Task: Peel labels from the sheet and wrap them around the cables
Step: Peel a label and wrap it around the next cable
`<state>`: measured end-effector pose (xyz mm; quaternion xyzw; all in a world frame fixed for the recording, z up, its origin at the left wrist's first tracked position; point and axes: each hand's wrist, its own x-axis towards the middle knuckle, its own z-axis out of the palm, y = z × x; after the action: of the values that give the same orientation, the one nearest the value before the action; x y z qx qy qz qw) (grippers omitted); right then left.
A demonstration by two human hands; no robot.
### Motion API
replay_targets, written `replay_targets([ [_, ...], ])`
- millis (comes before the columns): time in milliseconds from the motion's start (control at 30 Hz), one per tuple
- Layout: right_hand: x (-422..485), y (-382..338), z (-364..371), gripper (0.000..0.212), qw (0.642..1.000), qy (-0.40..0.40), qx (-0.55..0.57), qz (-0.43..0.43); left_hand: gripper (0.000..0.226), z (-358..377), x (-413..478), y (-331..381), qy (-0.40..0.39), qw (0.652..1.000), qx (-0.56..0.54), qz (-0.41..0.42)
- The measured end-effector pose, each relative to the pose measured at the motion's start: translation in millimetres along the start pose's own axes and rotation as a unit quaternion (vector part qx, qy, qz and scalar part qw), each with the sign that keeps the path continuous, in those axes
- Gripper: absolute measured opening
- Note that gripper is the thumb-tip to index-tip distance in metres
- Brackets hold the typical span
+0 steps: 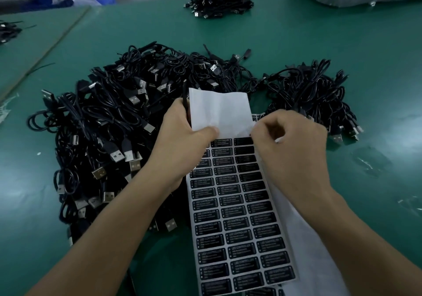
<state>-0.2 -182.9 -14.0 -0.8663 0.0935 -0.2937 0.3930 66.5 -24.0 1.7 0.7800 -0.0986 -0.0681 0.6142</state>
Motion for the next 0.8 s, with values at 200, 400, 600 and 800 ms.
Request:
replay_targets([
  [200, 2, -5, -2, 0.013, 0.995, 0.068, 0.052, -0.058, 0.050, 2, -3, -4, 0.067, 0.992, 0.099, 0.029],
  [400, 1, 0, 2, 0.012, 0.992, 0.076, 0.038, -0.095, 0.049, 4, -11, 12, 0.145, 0.971, 0.118, 0.151],
  [600, -4, 3, 8, 0.010, 0.976, 0.066, 0.000, -0.206, 0.040, 9, -16, 21, -0.019, 0.999, -0.007, 0.050],
  [800, -4, 5, 9, 0.010, 0.973, 0.003, 0.017, -0.231, 0.040, 5, -11, 21, -0.028, 0.994, -0.100, 0.016],
])
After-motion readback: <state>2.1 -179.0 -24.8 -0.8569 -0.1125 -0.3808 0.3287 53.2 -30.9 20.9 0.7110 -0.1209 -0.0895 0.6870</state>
